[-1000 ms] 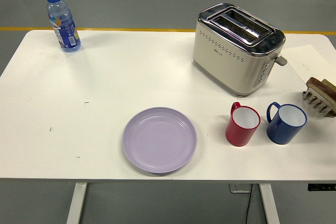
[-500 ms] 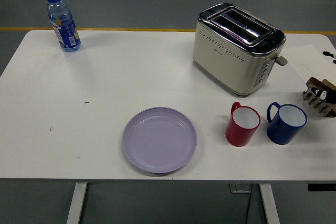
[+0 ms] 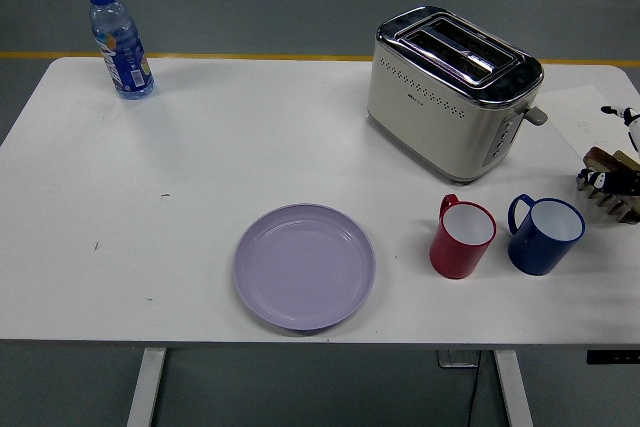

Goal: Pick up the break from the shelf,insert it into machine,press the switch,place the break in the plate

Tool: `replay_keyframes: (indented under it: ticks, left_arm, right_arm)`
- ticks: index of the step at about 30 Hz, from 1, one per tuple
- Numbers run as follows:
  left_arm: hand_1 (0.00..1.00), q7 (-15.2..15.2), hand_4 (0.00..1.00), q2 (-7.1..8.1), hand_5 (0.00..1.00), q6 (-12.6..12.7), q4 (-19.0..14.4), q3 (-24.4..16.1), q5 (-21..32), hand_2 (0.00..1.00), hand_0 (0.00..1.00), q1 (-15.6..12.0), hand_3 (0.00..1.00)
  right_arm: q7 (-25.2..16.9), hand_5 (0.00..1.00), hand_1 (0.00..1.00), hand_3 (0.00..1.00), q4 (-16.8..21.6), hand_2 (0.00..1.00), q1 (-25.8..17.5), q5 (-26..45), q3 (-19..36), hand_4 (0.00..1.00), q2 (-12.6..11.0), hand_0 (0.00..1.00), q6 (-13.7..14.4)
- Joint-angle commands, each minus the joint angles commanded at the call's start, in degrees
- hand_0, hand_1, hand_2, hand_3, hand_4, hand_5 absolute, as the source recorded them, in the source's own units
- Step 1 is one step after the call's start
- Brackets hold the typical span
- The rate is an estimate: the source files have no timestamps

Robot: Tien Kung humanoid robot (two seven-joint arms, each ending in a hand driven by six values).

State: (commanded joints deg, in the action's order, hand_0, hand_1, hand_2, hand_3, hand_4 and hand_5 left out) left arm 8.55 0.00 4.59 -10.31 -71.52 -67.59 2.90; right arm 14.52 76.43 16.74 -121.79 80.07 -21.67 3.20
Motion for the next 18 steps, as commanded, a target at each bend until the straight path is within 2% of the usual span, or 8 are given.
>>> replay_keyframes:
  ticks: [1, 6, 7, 12, 13, 18]
  left_arm:
    - [0.796, -0.02, 0.435, 0.0, 0.96, 0.01, 0.0, 0.01, 0.01, 0.821, 0.722, 0.0, 0.738]
    - [0.796, -0.12, 0.435, 0.0, 0.96, 0.14, 0.0, -0.13, 0.02, 0.821, 0.722, 0.03, 0.738]
    - [0.793, -0.12, 0.434, 0.0, 0.959, 0.15, 0.0, -0.14, 0.02, 0.821, 0.72, 0.03, 0.737]
    - [0.793, -0.21, 0.434, 0.0, 0.959, 0.22, 0.0, -0.28, -0.13, 0.821, 0.72, 0.03, 0.737]
    - [0.791, -0.21, 0.434, 0.0, 0.959, 0.23, 0.0, -0.25, -0.11, 0.82, 0.719, 0.03, 0.735]
    - [0.791, -0.18, 0.434, 0.0, 0.959, 0.25, 0.0, -0.3, -0.16, 0.82, 0.719, 0.06, 0.735]
  right_arm:
    - [0.43, 0.123, 0.701, 0.79, -0.42, 0.702, 0.34, -0.69, -0.21, 0.862, 0.05, 0.663, -0.15]
    - [1.99, 0.123, 0.701, 0.79, -2.67, 0.702, 1.84, -3.01, -1.32, 0.862, 0.25, 0.663, -0.57]
    - [2.03, 0.124, 0.631, 0.74, -2.75, 0.625, 1.89, -3.07, -1.35, 0.856, 0.25, 0.604, -0.57]
    - [3.49, 0.124, 0.631, 0.74, -5.53, 0.625, 3.27, -5.38, -2.51, 0.856, 0.75, 0.604, -0.72]
    - [3.57, 0.119, 0.582, 0.699, -5.87, 0.571, 3.4, -5.57, -2.61, 0.845, 0.83, 0.552, -0.59]
    - [3.63, 0.119, 0.582, 0.699, -7.7, 0.571, 4.28, -6.33, -3.63, 0.845, 1.01, 0.552, 0.09]
